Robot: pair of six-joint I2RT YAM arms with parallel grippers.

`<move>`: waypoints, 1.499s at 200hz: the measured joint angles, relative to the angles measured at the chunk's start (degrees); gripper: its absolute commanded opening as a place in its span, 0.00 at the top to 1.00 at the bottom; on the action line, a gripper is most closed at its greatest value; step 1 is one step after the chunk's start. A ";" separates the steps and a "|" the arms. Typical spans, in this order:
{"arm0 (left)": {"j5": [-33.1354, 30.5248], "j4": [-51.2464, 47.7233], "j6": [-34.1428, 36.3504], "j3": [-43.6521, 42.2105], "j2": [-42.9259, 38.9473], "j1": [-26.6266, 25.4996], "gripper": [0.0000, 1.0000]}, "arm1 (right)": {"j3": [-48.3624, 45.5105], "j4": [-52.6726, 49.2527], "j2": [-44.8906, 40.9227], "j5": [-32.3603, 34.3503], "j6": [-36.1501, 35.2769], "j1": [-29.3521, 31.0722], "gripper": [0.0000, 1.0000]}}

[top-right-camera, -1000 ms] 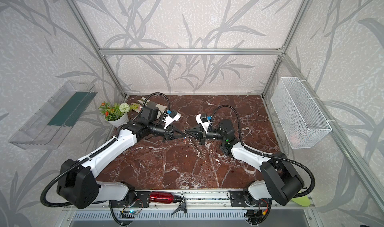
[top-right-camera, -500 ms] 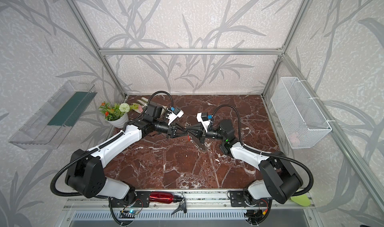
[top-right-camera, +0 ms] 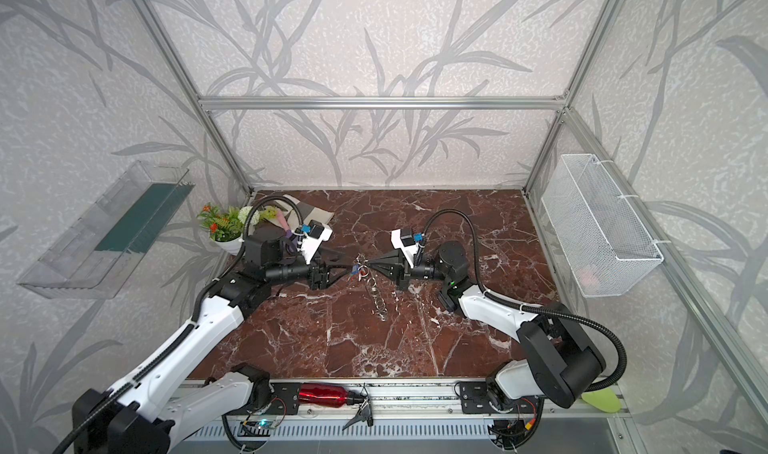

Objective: Put the keys on the keyring

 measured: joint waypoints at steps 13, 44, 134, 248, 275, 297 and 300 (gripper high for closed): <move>0.44 1.38 0.26 -1.49 -3.08 -0.48 0.47 | 0.00 0.13 0.00 0.00 0.20 0.00 1.00; 1.75 8.59 0.04 -4.09 -5.64 -3.61 0.44 | 0.00 0.74 0.04 0.00 0.68 -0.04 1.00; 2.58 18.71 -0.26 -2.91 5.51 -7.04 0.54 | 0.00 1.44 0.11 -0.94 1.73 -0.22 1.00; 9.62 23.45 -3.96 -2.54 7.04 -7.30 0.77 | 0.00 2.29 1.07 -1.49 2.14 -0.52 1.00; 10.08 23.23 -4.24 -2.36 7.10 -7.19 0.84 | 0.00 2.49 1.07 -1.95 2.27 -0.50 1.00; 10.21 22.75 -3.69 -2.25 7.10 -7.19 0.86 | 0.00 2.47 1.07 -2.10 2.56 -0.50 1.00; 10.19 22.67 -3.61 -2.25 7.10 -7.19 0.86 | 0.00 2.45 1.07 -2.12 2.56 -0.50 1.00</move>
